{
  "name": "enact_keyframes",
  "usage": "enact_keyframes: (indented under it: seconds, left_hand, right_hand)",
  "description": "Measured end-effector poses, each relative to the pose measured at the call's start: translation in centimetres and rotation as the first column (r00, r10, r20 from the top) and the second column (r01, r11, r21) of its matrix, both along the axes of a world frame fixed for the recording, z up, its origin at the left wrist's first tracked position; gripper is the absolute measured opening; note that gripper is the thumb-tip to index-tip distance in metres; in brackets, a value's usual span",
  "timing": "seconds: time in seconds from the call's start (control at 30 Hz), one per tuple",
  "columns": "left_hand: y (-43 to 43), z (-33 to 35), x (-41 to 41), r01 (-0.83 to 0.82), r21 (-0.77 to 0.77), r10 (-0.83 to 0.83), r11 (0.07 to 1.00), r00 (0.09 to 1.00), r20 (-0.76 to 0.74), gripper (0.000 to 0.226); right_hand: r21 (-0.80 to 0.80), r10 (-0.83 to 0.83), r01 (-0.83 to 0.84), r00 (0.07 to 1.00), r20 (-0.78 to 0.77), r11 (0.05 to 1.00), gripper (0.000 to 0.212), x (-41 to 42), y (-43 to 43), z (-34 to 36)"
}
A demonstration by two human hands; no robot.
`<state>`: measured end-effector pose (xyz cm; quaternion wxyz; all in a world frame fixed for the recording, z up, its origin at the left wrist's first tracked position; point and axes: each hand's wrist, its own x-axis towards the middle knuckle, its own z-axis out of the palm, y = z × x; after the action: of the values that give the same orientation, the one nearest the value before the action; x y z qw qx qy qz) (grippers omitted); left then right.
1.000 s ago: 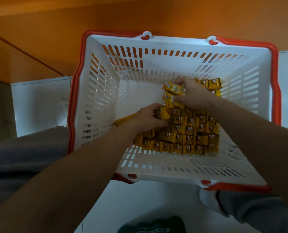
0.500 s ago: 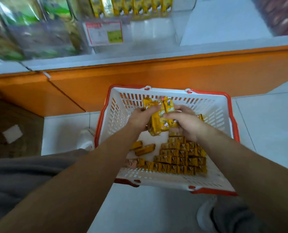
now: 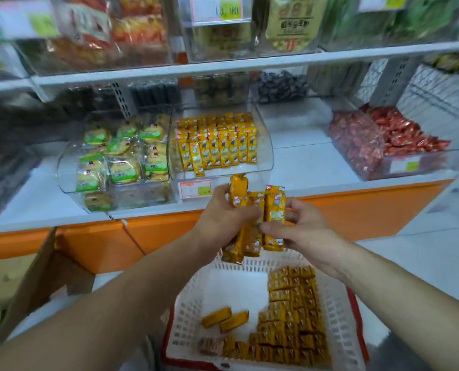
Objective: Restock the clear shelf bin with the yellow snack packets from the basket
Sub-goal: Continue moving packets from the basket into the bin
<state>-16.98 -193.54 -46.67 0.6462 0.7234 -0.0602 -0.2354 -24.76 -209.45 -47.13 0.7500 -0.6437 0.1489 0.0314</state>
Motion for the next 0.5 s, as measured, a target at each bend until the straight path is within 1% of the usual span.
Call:
enact_keyframes:
  seconds: [0.1,0.13,0.2,0.23,0.3,0.33,0.4,0.43,0.5]
  left_hand:
    - [0.4,1.1,0.4,-0.01,0.015,0.01,1.0,1.0,0.011,0.044]
    - [0.6,1.3,0.6,0.001,-0.004,-0.001,1.0,1.0,0.01,0.039]
    - [1.1,1.8,1.1,0.014,-0.074,-0.015,0.997,1.0,-0.007,0.029]
    - [1.3,2.1,1.4,0.017,-0.107,-0.018,0.994,1.0,-0.012,0.026]
    - [1.7,2.6,2.1,0.023,-0.134,-0.022,0.991,1.0,0.009,0.027]
    - [1.9,2.9,2.4,0.03,-0.13,-0.027,0.991,0.999,0.026,0.033]
    - [2.6,3.4,3.2,0.035,-0.088,-0.03,0.995,0.998,0.059,0.043]
    - [3.0,3.5,3.6,0.028,-0.058,-0.023,0.998,0.996,0.088,0.044]
    - [4.2,3.7,4.7,-0.008,0.005,0.007,1.0,0.986,0.167,0.043]
  right_hand:
    - [-0.1,-0.011,0.016,0.999,0.048,0.995,0.052,0.8,0.8,0.9]
    - [-0.142,-0.018,0.027,0.998,0.067,0.99,0.058,1.2,1.0,1.0]
    - [-0.16,-0.011,0.028,0.995,0.104,0.987,0.072,1.9,1.1,1.2]
    - [-0.156,-0.001,0.02,0.993,0.116,0.988,0.071,2.1,1.0,1.3]
    - [-0.1,-0.003,0.016,0.991,0.135,0.995,0.06,2.5,0.5,1.2]
    - [-0.05,-0.02,0.027,0.99,0.137,0.998,0.053,2.7,0.3,1.2]
    - [0.037,-0.061,0.056,0.99,0.13,0.998,0.034,3.1,0.0,1.1]
    - [0.068,-0.071,0.062,0.989,0.126,0.996,0.026,3.3,-0.2,1.1]
    - [0.084,-0.071,0.06,0.989,0.13,0.995,0.023,4.0,-0.2,1.6]
